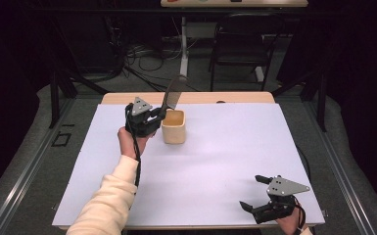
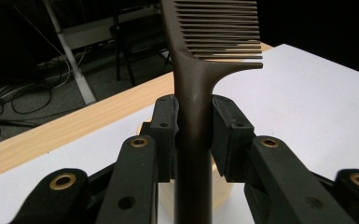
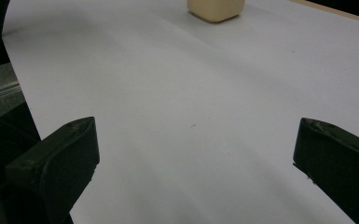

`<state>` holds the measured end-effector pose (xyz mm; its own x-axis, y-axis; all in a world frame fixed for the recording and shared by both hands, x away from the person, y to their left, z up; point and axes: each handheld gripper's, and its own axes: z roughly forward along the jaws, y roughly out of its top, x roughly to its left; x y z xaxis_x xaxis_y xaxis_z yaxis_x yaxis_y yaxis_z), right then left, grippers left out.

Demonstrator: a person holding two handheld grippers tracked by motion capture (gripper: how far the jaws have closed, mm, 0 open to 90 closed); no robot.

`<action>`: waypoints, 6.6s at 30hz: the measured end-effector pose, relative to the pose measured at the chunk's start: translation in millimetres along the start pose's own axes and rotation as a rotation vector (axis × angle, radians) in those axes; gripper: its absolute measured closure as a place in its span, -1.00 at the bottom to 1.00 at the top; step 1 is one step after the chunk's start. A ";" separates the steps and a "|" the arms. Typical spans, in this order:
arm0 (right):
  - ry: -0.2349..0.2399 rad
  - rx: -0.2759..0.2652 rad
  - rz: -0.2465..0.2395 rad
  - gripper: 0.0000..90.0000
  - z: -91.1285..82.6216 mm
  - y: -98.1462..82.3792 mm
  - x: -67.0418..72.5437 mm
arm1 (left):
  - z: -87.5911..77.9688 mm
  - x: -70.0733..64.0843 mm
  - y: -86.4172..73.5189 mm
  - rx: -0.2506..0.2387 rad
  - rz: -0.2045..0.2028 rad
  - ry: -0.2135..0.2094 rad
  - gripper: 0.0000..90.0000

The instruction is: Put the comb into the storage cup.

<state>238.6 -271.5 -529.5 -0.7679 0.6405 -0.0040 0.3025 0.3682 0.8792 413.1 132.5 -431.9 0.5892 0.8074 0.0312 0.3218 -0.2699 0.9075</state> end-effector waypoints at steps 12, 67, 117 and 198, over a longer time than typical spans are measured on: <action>0.000 0.005 -0.002 -1.00 0.7 0.3 0.8 | 4.4 0.0 4.6 -0.029 -0.005 0.000 0.60; 0.004 0.011 -0.002 -1.00 0.5 -0.1 0.7 | 26.0 -2.6 28.4 -0.132 0.010 0.035 0.60; 0.013 0.007 -0.003 -1.00 -0.3 -0.3 0.8 | 54.2 0.3 23.2 -0.196 -0.030 0.038 0.60; 0.014 0.016 -0.004 -1.00 -0.4 -0.9 0.6 | 78.1 5.3 -18.2 -0.109 -0.023 -0.013 0.59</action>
<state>237.6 -271.6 -530.1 -0.7769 0.6296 -0.0002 0.3086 0.3811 0.8715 468.2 100.8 -481.0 0.5929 0.8053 0.0053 0.2533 -0.1927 0.9480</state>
